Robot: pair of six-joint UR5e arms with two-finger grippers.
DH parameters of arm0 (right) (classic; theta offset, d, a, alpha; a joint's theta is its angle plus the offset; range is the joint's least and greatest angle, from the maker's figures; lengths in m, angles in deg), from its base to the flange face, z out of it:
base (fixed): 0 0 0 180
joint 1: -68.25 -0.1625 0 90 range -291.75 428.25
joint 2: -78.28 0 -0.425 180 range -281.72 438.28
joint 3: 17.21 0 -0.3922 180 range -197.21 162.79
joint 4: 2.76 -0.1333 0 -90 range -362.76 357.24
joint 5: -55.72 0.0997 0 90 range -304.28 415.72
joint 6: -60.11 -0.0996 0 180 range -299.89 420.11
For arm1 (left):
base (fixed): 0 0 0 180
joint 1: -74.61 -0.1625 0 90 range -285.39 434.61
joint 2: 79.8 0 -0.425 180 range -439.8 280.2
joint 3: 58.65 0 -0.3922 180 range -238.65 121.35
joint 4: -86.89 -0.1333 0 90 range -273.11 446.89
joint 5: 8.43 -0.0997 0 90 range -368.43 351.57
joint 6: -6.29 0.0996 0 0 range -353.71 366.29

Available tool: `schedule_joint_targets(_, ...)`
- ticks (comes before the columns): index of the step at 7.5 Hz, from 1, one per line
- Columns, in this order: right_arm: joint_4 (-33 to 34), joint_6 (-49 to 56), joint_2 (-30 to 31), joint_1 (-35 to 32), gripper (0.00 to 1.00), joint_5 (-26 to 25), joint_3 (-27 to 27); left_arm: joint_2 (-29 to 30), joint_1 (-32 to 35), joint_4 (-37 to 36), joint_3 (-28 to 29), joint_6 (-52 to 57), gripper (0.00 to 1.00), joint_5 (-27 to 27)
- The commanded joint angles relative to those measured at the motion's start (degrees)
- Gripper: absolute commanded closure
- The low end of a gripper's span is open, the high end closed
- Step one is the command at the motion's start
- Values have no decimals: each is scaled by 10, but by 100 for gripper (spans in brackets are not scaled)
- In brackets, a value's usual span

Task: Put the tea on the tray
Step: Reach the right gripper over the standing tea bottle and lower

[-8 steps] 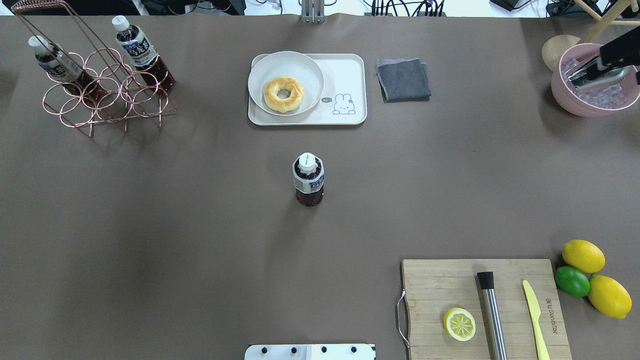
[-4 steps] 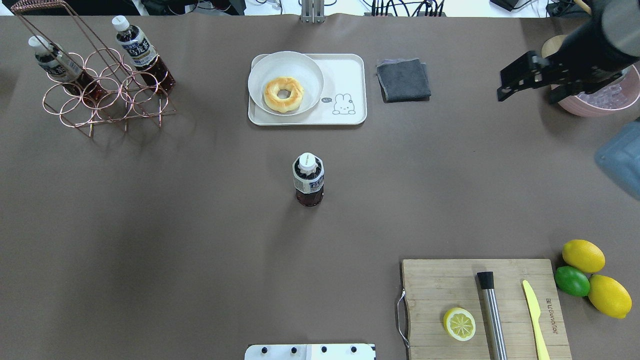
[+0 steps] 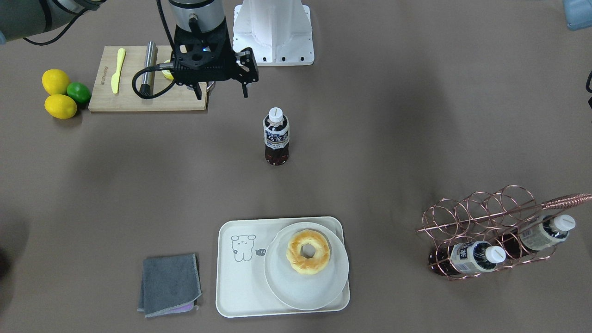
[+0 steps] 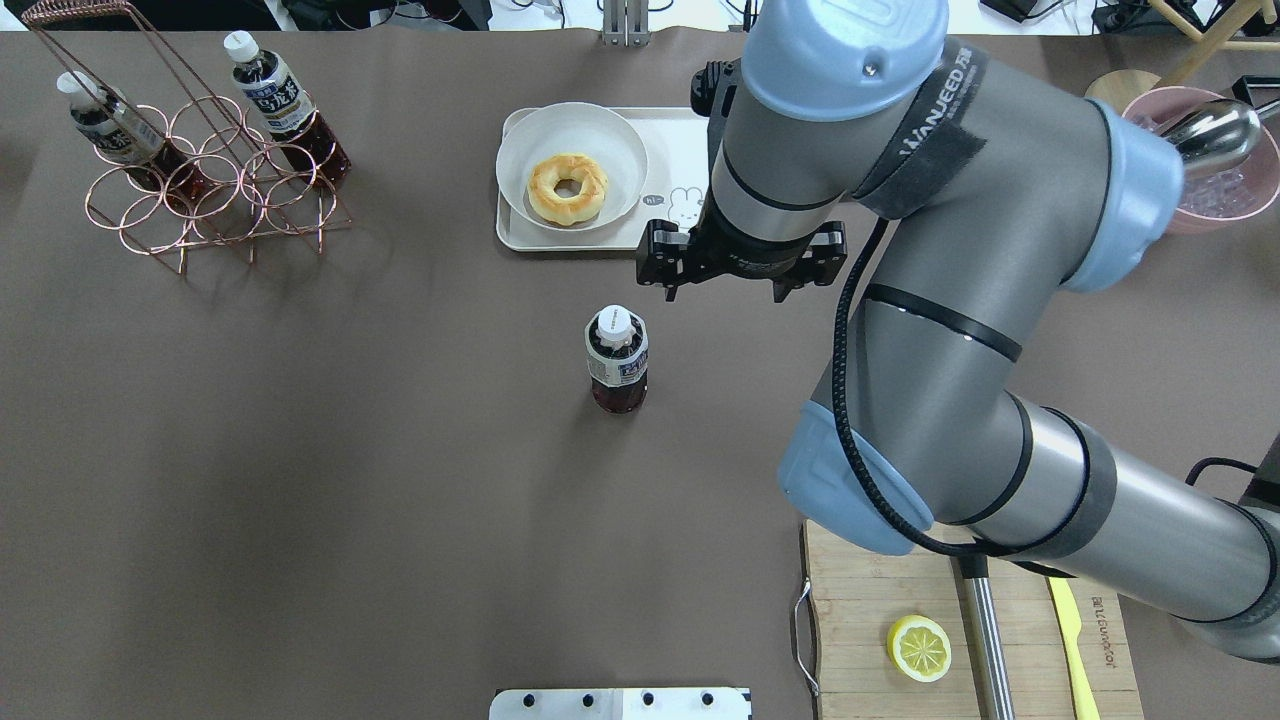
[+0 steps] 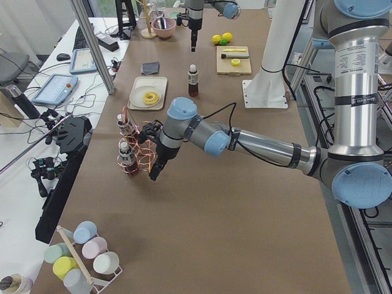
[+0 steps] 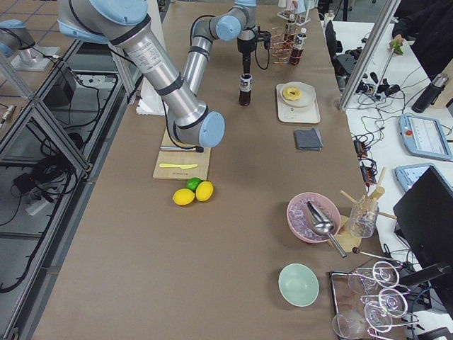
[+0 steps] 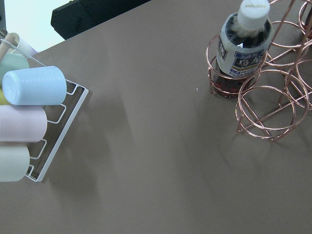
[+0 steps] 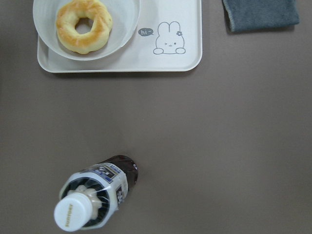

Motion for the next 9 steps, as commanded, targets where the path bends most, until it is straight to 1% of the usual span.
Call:
schedule_joint_targets(1,-39,-34,-39,23,0,-9,-56,0,-1,18,16,0,2,0)
schedule_joint_targets(2,-39,-47,-64,30,0,-14,-86,1,-1,18,17,0,2,-1)
schedule_joint_targets(4,-43,-45,-68,35,1,-31,-106,0,0,18,17,0,2,-1)
schedule_joint_targets(6,-76,-46,-81,36,1,-38,-153,2,0,18,17,-1,2,-1)
schedule_joint_targets(7,-76,-47,-82,37,2,-37,-152,3,0,18,17,-1,2,-1)
schedule_joint_targets(9,-75,-48,-80,47,11,-39,-150,8,0,17,17,-3,2,-1)
